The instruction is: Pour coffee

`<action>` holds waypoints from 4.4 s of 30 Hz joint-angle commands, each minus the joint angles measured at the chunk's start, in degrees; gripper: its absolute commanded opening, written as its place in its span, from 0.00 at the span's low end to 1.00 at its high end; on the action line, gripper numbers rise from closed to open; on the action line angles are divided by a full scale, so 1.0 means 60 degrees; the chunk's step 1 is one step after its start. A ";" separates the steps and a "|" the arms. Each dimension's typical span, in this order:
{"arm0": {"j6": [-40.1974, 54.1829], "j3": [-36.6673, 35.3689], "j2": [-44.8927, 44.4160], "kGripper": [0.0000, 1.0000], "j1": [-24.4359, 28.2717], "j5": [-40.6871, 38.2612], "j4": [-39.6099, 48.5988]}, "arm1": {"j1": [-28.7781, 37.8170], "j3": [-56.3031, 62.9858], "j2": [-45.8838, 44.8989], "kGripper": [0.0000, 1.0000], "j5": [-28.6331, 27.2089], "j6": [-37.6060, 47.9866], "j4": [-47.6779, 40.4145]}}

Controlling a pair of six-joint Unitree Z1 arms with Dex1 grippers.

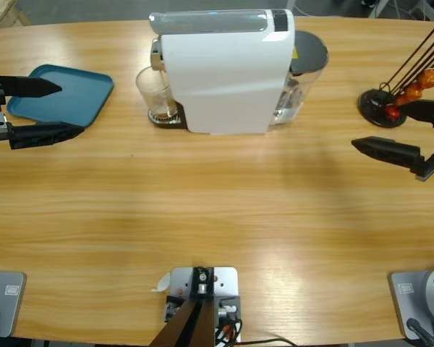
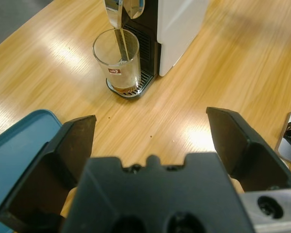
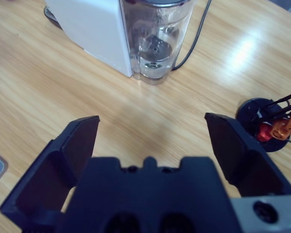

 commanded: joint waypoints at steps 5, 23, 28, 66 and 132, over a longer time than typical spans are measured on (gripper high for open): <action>0.0046 0.0343 -0.0095 1.00 0.0021 0.0207 0.0018 | 0.0114 0.0363 0.0275 0.96 -0.0021 0.0176 -0.0186; 0.0017 0.0372 -0.0165 1.00 0.0021 0.0324 0.0048 | 0.0114 0.0442 0.0234 0.98 -0.0106 0.0314 -0.0247; 0.0017 0.0369 -0.0139 1.00 0.0021 0.0339 0.0048 | 0.0114 0.0486 0.0260 1.00 -0.0097 0.0308 -0.0320; 0.0031 0.0416 0.0060 1.00 0.0021 0.0339 0.0004 | 0.0114 0.0809 0.0392 1.00 0.0011 0.0308 -0.0827; 0.0034 0.0431 0.0242 1.00 0.0021 0.0359 -0.0058 | 0.0114 0.0914 0.0530 1.00 0.0099 0.0278 -0.1038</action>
